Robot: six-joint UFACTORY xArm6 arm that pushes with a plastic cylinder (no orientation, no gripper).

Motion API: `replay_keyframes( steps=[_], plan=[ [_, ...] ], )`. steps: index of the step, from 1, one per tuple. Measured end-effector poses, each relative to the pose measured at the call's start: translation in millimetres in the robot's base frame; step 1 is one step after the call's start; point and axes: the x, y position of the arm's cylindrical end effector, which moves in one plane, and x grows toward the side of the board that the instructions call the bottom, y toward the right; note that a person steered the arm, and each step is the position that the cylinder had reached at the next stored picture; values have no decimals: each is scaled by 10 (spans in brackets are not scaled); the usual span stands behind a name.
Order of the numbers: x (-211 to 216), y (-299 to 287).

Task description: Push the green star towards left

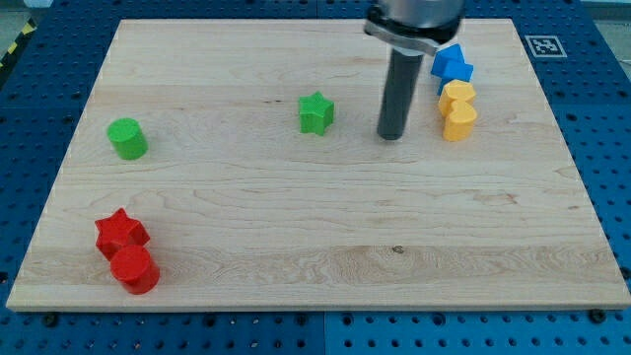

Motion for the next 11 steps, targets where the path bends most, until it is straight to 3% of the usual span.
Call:
replay_keyframes(
  steps=[8,11],
  plan=[
    [-1,-858],
    [-240,-384]
  ],
)
